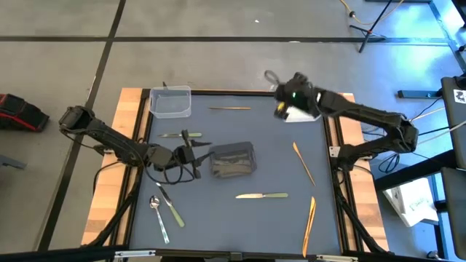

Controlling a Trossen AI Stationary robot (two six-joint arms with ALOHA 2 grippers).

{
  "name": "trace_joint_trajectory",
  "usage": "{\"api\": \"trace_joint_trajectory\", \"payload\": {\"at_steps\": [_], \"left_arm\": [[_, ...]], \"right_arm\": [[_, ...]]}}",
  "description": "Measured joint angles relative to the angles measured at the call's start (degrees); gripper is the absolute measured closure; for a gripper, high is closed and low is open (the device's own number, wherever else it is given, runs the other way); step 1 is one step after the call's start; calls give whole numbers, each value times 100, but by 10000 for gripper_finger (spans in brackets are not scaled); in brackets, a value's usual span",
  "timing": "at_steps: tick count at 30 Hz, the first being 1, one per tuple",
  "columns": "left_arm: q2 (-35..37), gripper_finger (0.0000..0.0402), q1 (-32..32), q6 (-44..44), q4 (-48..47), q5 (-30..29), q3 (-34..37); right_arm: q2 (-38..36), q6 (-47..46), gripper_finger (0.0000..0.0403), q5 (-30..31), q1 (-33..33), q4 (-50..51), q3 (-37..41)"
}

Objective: Sort silverware by color (type)
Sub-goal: Put the white green spoon into the white bin

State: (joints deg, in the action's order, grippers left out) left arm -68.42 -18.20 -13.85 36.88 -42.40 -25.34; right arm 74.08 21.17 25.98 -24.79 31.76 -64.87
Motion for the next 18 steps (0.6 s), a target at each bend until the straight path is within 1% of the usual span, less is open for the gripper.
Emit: {"api": "trace_joint_trajectory", "payload": {"at_steps": [4, 7, 12, 18], "left_arm": [[0, 258, 124, 7, 0, 5, 0], [0, 258, 177, 11, -3, 8, 0], [-2, 258, 224, 16, -37, 7, 2], [-2, 258, 191, 18, -41, 9, 2]], "right_arm": [[87, 4, 389, -466, -941, -138, 362], [77, 5, 390, -612, -1381, -272, 650], [81, -179, 388, -632, -1787, -289, 1040], [79, -304, 387, -626, -1928, -330, 1380]]}}
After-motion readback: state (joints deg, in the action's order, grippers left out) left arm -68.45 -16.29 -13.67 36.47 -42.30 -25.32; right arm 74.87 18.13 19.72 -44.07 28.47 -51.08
